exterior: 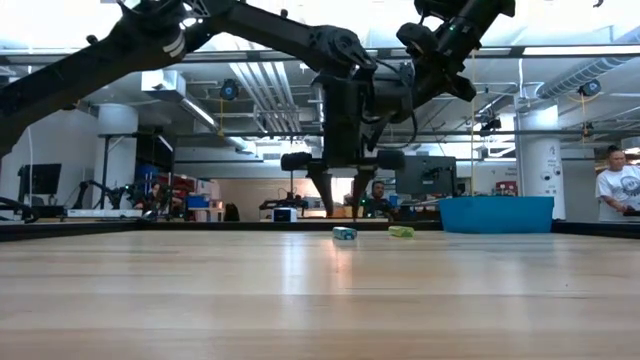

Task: Sort blocks
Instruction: Put the light blue block into the yellow bin

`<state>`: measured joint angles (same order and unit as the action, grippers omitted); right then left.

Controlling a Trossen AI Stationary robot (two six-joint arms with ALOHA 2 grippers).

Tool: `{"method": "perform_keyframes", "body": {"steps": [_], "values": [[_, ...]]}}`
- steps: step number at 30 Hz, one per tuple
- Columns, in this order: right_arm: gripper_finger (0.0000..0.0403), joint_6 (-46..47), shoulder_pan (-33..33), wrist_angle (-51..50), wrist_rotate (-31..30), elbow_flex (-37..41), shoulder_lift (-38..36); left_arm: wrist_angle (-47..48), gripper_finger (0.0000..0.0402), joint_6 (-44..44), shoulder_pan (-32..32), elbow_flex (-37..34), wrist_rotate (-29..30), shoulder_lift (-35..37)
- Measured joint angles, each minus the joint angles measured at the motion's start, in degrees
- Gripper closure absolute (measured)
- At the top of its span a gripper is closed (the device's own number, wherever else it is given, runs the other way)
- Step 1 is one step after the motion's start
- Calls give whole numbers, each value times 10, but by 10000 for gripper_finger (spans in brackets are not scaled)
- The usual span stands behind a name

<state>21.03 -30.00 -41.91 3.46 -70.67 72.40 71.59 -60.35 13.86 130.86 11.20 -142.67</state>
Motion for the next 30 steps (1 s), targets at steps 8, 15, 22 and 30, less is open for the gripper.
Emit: {"method": "perform_keyframes", "body": {"steps": [8, 15, 22, 30], "values": [[390, -10, 0, -18, 0, 0, 0, -26, 249, -9, 2, -28, -18, 0], [390, -11, 0, -23, 0, 0, 0, -53, 249, -6, 6, -48, -34, 0], [390, -15, 0, -25, 0, 0, 0, -79, 249, -1, 9, -60, -44, 0], [390, -17, 0, -28, 0, 0, 0, -103, 249, 36, 13, -87, -44, 3]]}}
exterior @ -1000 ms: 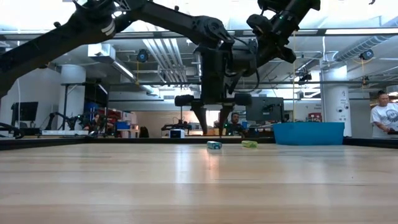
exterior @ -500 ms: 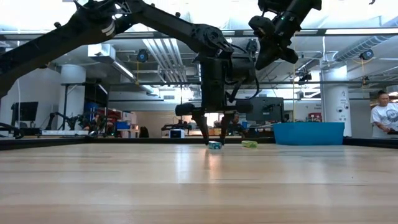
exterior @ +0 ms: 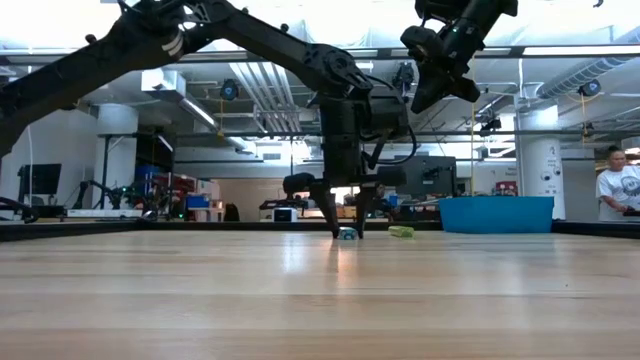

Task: Sort blocks
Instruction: Put the light blue block into the yellow bin

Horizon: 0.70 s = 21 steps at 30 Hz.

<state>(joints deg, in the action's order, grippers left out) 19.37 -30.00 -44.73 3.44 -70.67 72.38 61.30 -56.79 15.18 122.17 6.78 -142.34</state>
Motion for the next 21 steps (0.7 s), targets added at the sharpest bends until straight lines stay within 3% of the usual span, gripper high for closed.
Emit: {"method": "perform_keyframes", "body": {"steps": [7, 21], "values": [[390, -5, 0, 0, 0, 0, 0, -3, 258, -1, 0, -6, 0, 1], [390, 1, 0, 0, 0, 0, 0, -11, 319, 106, 1, -3, -19, -1]]}}
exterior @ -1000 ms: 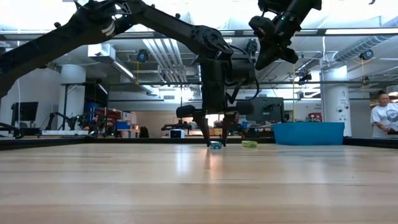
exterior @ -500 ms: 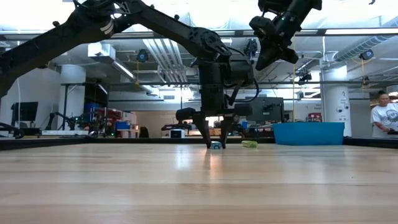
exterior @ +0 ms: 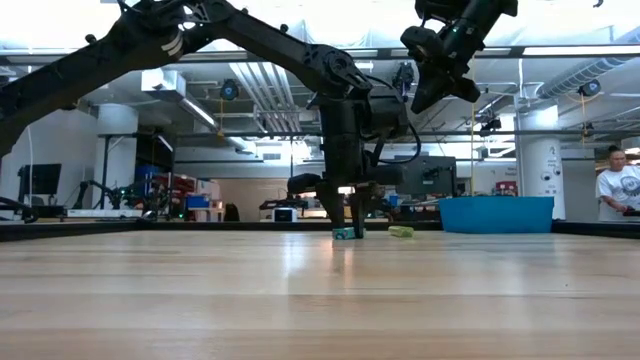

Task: Sort blocks
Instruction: Put the light blue block into the yellow bin

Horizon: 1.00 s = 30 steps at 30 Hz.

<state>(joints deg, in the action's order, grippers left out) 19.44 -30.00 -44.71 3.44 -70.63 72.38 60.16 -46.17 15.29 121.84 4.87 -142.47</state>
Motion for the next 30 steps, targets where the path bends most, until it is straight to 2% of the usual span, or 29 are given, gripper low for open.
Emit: {"method": "perform_keyframes", "body": {"steps": [5, 20, 26, 30], "values": [[390, 0, 0, 0, 0, 0, 0, 15, 330, 33, -1, 9, -8, -1], [390, -47, -13, -21, -20, 0, 0, 145, 330, 149, -3, 131, -22, -5], [390, -60, -30, -38, -20, 0, -21, 184, 330, 190, 4, 123, -26, 13], [390, -66, -31, -60, -20, 0, -44, 176, 330, 226, 5, 123, -26, 25]]}}
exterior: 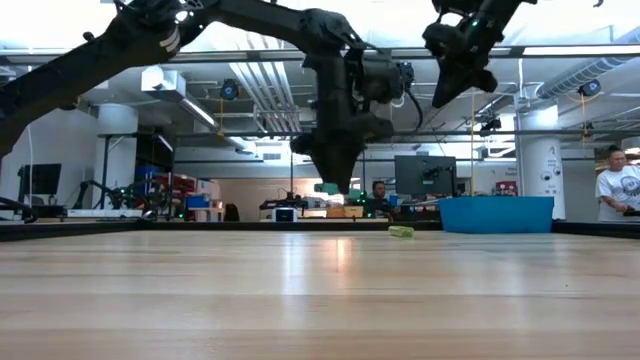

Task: Sort blocks
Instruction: Put the light blue block into the yellow bin

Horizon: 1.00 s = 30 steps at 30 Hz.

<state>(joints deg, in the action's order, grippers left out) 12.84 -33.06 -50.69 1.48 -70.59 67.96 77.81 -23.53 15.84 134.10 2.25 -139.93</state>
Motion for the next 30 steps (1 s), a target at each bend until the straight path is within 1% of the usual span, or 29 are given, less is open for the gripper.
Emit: {"method": "perform_keyframes", "body": {"steps": [4, 8, 9, 10, 12, 14, 18, 20, 23, 25, 30], "values": [[390, 6, 0, -6, 0, 0, -29, 2, 330, 44, -1, 0, -2, 21], [390, 19, 0, -1, 0, 0, -53, -3, 330, 116, -4, 0, -3, 42], [390, 21, 0, 0, 0, 0, -57, -4, 330, 151, -5, 0, -5, 50], [390, 22, 0, 0, 0, 0, -61, -4, 330, 205, -7, 0, -17, 57], [390, 30, 0, 2, 0, 0, -65, -10, 330, 323, -10, 0, -60, 72], [390, 48, 0, 2, 1, 0, -66, -13, 330, 378, -12, 0, -79, 84], [390, 106, 1, -1, 6, 0, -68, -22, 330, 389, -6, 0, -73, 117], [390, 136, 2, -2, 27, 0, -68, -29, 330, 391, -4, 0, -62, 134], [390, 172, 2, -2, 78, 1, -68, -40, 330, 403, -5, 0, -40, 154], [390, 201, 2, -2, 96, 2, -68, -50, 330, 405, -4, 0, -27, 164], [390, 231, 12, 18, 104, 2, -59, -90, 330, 399, -4, 0, -9, 194]]}}
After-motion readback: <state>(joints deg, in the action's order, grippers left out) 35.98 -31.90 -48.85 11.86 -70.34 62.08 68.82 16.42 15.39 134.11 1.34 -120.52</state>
